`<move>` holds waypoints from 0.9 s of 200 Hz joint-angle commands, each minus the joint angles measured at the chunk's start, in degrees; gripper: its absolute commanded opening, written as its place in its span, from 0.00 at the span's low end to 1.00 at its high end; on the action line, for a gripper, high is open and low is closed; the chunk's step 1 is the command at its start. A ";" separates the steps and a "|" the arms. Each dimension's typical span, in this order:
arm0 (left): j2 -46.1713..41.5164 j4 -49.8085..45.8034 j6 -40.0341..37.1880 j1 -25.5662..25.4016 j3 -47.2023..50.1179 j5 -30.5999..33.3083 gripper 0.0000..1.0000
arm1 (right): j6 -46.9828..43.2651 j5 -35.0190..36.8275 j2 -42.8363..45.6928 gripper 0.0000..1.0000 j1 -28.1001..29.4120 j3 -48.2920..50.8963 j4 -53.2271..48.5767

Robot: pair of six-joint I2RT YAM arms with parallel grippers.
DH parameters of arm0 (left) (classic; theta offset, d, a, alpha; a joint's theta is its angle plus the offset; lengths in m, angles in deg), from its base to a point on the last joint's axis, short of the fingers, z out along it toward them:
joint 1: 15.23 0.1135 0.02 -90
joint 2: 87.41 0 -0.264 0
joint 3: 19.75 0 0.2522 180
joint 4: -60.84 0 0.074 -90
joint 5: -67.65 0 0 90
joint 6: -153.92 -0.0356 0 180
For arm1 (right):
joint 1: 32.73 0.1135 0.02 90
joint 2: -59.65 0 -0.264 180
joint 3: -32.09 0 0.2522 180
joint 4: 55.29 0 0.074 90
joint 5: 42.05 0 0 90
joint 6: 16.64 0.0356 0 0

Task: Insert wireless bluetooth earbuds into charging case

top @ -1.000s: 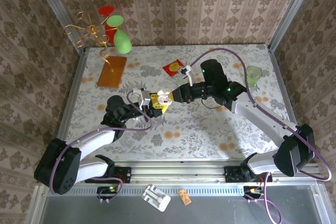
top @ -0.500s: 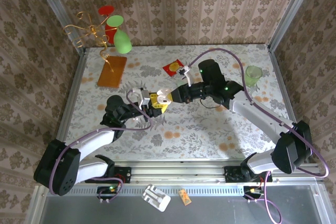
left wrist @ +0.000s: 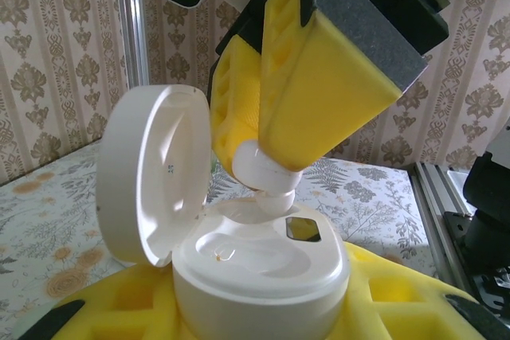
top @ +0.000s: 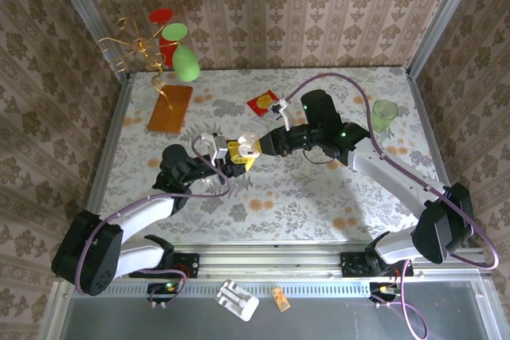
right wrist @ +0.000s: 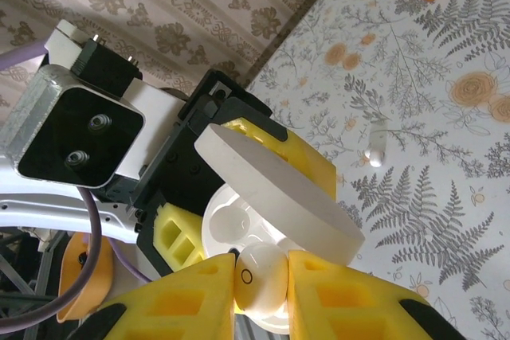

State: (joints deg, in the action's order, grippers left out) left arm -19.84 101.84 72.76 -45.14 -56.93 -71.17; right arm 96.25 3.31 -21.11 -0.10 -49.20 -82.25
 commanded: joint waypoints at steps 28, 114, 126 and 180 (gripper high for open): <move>0.19 4.40 0.89 0.12 -1.64 -0.42 0.26 | -1.40 1.41 -1.17 0.22 1.58 -1.23 -1.75; -0.46 4.48 1.44 0.25 -1.39 -0.30 0.26 | -4.22 6.65 0.33 0.33 1.48 -2.52 -5.48; -0.51 4.46 1.36 0.20 -1.28 -0.19 0.26 | -4.28 7.00 0.59 0.35 1.48 -2.63 -5.43; 0.49 6.47 2.20 0.73 -0.55 -0.22 0.26 | -5.41 12.17 5.19 0.58 1.46 -1.91 -4.96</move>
State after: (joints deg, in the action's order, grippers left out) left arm -19.58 103.76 73.37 -45.01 -56.95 -70.36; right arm 91.99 11.03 -18.72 1.40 -50.86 -85.98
